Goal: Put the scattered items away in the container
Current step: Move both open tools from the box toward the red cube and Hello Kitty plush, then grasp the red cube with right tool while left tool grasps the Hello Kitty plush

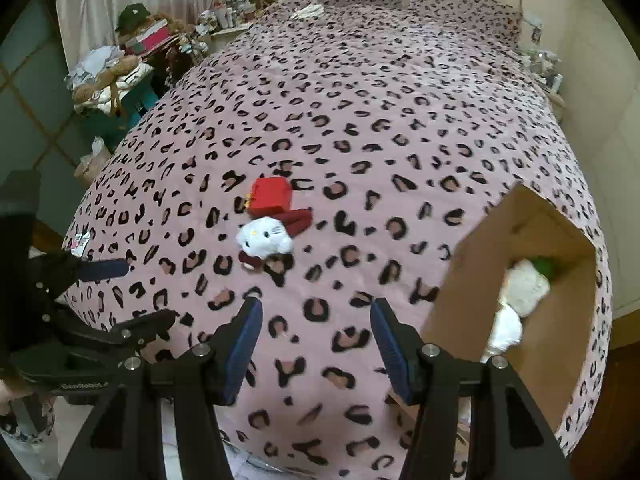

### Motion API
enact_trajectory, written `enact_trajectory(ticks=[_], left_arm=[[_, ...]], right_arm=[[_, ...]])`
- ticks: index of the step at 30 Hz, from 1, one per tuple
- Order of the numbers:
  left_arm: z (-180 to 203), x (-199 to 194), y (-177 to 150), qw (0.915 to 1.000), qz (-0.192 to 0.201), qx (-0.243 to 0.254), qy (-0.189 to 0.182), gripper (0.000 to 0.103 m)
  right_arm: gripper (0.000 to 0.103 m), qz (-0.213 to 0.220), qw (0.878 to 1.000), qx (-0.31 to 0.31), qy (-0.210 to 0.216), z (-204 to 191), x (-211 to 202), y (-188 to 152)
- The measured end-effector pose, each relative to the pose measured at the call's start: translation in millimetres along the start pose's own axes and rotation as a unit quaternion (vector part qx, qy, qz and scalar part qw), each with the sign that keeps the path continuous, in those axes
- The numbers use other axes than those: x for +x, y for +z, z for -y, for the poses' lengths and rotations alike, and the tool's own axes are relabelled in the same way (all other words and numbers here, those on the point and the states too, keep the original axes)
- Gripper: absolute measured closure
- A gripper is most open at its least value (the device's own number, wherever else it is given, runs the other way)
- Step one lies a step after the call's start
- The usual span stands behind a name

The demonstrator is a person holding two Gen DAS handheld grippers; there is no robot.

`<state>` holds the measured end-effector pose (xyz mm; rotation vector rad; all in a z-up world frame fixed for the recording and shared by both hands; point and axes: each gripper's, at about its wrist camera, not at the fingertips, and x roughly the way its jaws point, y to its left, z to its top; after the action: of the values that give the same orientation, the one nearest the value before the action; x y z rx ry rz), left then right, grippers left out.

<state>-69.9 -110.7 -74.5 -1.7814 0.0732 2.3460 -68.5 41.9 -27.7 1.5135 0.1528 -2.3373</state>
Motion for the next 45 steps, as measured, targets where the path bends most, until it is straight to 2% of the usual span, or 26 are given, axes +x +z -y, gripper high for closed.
enact_trajectory(ticks=[7,14,20,25,32,39,44,45], left_arm=[[-43.0,36.1,-4.5,0.9989,-0.027,-0.039,-0.001,0.022],[-61.6,77.9,10.8,0.9972,-0.033,-0.063,-0.023,0.022],[-67.5,113.7,24.2,0.9953,-0.029,-0.078,-0.050,0.022],[-77.3,139.3,30.1,0.9912,-0.021,-0.109,-0.072,0.022],[-81.1,159.9,42.1,0.9879,-0.003,-0.115,-0.104,0.022],[-77.0,170.8,53.9,0.9846,0.015,-0.114,-0.132,0.022],[-76.9,172.9,58.2,0.9816,0.022,-0.122,-0.145,0.022],[-75.7,172.4,58.9,0.9815,0.023,-0.121,-0.146,0.022]], right_arm=[[0.045,-0.028,0.999,0.016,0.027,-14.5,48.9,23.8],[0.045,-0.071,0.991,0.078,0.081,-10.9,113.0,56.5],[0.045,-0.104,0.987,0.090,0.081,-24.7,170.7,98.1],[0.045,-0.134,0.987,0.064,0.053,-43.6,213.3,123.9],[0.045,-0.165,0.983,0.055,0.057,-51.6,249.7,131.6],[0.032,-0.199,0.977,0.047,0.066,-50.9,272.6,131.1],[0.032,-0.202,0.977,0.033,0.066,-53.3,278.7,126.7],[0.038,-0.198,0.977,0.034,0.071,-52.5,276.9,125.9]])
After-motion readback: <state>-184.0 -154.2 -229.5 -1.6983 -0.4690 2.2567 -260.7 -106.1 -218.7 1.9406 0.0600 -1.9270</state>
